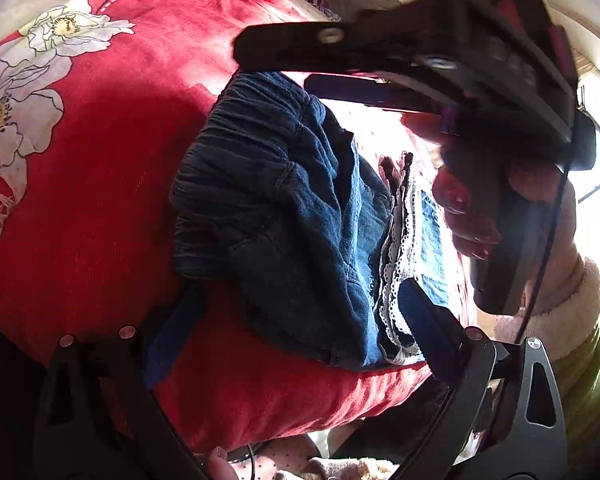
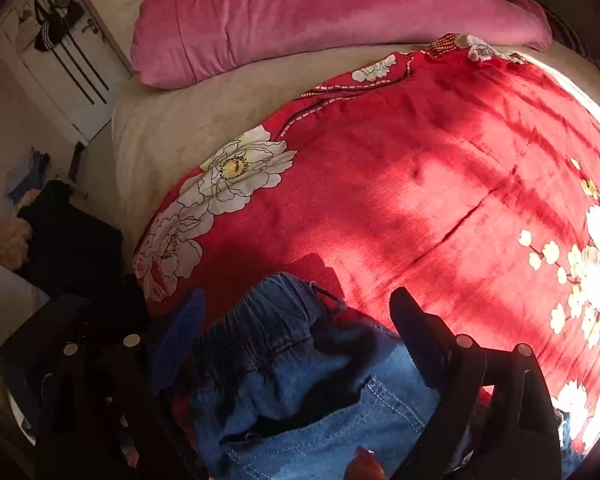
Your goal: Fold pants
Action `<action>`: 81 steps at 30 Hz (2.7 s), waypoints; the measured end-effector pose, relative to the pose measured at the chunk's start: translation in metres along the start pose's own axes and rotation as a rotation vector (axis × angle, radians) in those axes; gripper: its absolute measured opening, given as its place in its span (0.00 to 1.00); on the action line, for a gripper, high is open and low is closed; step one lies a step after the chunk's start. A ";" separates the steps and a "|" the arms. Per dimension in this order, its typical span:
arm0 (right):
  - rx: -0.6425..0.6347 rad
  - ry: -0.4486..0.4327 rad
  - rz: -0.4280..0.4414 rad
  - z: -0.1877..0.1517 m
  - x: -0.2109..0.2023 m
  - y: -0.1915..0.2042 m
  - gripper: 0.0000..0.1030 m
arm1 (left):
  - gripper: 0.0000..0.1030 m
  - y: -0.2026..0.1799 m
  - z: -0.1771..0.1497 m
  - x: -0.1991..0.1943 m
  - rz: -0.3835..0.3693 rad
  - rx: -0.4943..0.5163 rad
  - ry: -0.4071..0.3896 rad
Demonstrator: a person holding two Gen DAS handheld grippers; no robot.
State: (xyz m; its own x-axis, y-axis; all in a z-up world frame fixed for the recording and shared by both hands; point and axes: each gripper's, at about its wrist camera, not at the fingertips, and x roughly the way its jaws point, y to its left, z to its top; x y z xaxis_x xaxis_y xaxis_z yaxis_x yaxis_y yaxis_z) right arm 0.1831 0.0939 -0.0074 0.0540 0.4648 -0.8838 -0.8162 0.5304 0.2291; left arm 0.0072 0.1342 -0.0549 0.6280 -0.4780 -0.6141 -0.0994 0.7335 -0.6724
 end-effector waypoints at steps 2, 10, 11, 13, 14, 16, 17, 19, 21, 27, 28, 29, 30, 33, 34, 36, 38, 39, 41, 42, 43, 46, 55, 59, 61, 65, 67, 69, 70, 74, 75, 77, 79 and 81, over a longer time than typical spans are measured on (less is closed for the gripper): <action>0.012 0.035 0.011 0.003 0.012 -0.003 0.89 | 0.88 0.000 0.000 0.001 0.000 0.004 -0.003; 0.066 0.050 0.072 -0.006 0.031 -0.014 0.42 | 0.73 -0.001 0.002 0.010 0.056 0.028 -0.039; 0.077 0.039 0.084 -0.008 0.028 -0.016 0.40 | 0.65 0.000 0.003 0.010 0.064 0.022 -0.044; 0.100 0.005 0.103 -0.011 0.018 -0.020 0.35 | 0.54 0.004 0.004 0.010 0.061 0.003 -0.053; 0.110 -0.014 0.115 -0.012 0.012 -0.022 0.34 | 0.49 0.005 0.005 0.010 0.061 -0.001 -0.054; 0.120 -0.054 0.138 -0.015 -0.003 -0.024 0.33 | 0.44 0.002 0.004 0.010 0.060 0.006 -0.057; 0.120 -0.072 0.148 -0.017 -0.010 -0.024 0.33 | 0.41 0.000 0.002 0.009 0.060 0.014 -0.060; 0.108 -0.105 0.162 -0.021 -0.026 -0.023 0.33 | 0.40 -0.007 0.001 0.007 0.061 0.032 -0.067; 0.099 -0.140 0.172 -0.027 -0.043 -0.024 0.33 | 0.40 -0.014 0.000 0.004 0.059 0.051 -0.075; 0.119 -0.233 0.182 -0.052 -0.091 -0.041 0.33 | 0.40 -0.053 -0.002 -0.003 0.045 0.136 -0.087; 0.124 -0.248 0.180 -0.058 -0.099 -0.045 0.33 | 0.40 -0.060 -0.003 -0.003 0.043 0.150 -0.087; 0.128 -0.261 0.179 -0.064 -0.106 -0.048 0.33 | 0.40 -0.066 -0.003 -0.002 0.040 0.167 -0.085; 0.133 -0.275 0.174 -0.070 -0.112 -0.052 0.33 | 0.40 -0.074 -0.005 0.000 0.040 0.185 -0.082; 0.153 -0.312 0.157 -0.089 -0.133 -0.065 0.33 | 0.40 -0.094 -0.004 0.009 0.044 0.225 -0.070; 0.164 -0.326 0.153 -0.097 -0.139 -0.071 0.33 | 0.40 -0.103 -0.003 0.015 0.050 0.240 -0.068; 0.178 -0.342 0.144 -0.111 -0.149 -0.080 0.33 | 0.39 -0.117 -0.004 0.024 0.060 0.259 -0.058; 0.198 -0.357 0.134 -0.125 -0.157 -0.088 0.33 | 0.39 -0.128 -0.005 0.033 0.057 0.274 -0.048; 0.207 -0.364 0.129 -0.132 -0.161 -0.093 0.33 | 0.38 -0.134 -0.005 0.037 0.061 0.288 -0.043; 0.238 -0.380 0.123 -0.147 -0.168 -0.102 0.35 | 0.38 -0.144 -0.007 0.045 0.064 0.314 -0.033; 0.251 -0.389 0.124 -0.154 -0.171 -0.107 0.35 | 0.38 -0.148 -0.007 0.052 0.069 0.320 -0.026; 0.269 -0.394 0.124 -0.163 -0.173 -0.113 0.36 | 0.38 -0.153 -0.011 0.056 0.072 0.327 -0.020; 0.334 -0.404 0.128 -0.187 -0.177 -0.128 0.41 | 0.44 -0.160 -0.021 0.068 0.083 0.351 0.003; 0.442 -0.482 0.094 -0.231 -0.204 -0.144 0.72 | 0.61 -0.182 -0.056 0.091 0.051 0.495 0.116; 0.399 -0.382 0.024 -0.226 -0.186 -0.131 0.73 | 0.62 -0.181 -0.063 0.074 0.014 0.508 0.120; 0.378 -0.331 0.002 -0.228 -0.171 -0.127 0.73 | 0.63 -0.177 -0.062 0.060 0.014 0.485 0.093; 0.332 -0.204 -0.128 -0.241 -0.140 -0.120 0.73 | 0.63 -0.162 -0.053 0.041 0.080 0.463 0.034; 0.321 -0.173 -0.158 -0.249 -0.129 -0.119 0.72 | 0.63 -0.149 -0.047 0.038 0.114 0.429 0.019; 0.335 -0.176 -0.143 -0.254 -0.128 -0.120 0.73 | 0.63 -0.139 -0.042 0.036 0.133 0.403 0.006; 0.346 -0.178 -0.130 -0.254 -0.133 -0.120 0.73 | 0.63 -0.136 -0.040 0.034 0.138 0.400 0.000; 0.346 -0.303 -0.111 -0.241 -0.174 -0.119 0.73 | 0.63 -0.140 -0.044 0.030 0.153 0.476 -0.015; 0.353 -0.322 -0.096 -0.235 -0.180 -0.121 0.73 | 0.63 -0.143 -0.046 0.030 0.155 0.500 -0.016; 0.366 -0.326 -0.075 -0.219 -0.183 -0.124 0.73 | 0.63 -0.149 -0.049 0.033 0.162 0.545 -0.016; 0.371 -0.306 -0.061 -0.203 -0.177 -0.127 0.73 | 0.61 -0.158 -0.053 0.037 0.169 0.606 -0.019; 0.383 -0.272 -0.048 -0.188 -0.165 -0.132 0.72 | 0.54 -0.168 -0.058 0.041 0.172 0.680 -0.015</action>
State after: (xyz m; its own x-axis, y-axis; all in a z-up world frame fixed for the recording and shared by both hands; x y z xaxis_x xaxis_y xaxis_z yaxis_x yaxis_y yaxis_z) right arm 0.1738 -0.1858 0.0318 0.2765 0.5752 -0.7698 -0.5409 0.7553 0.3701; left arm 0.0047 -0.0370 0.0093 0.6576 -0.3247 -0.6798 0.3037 0.9400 -0.1552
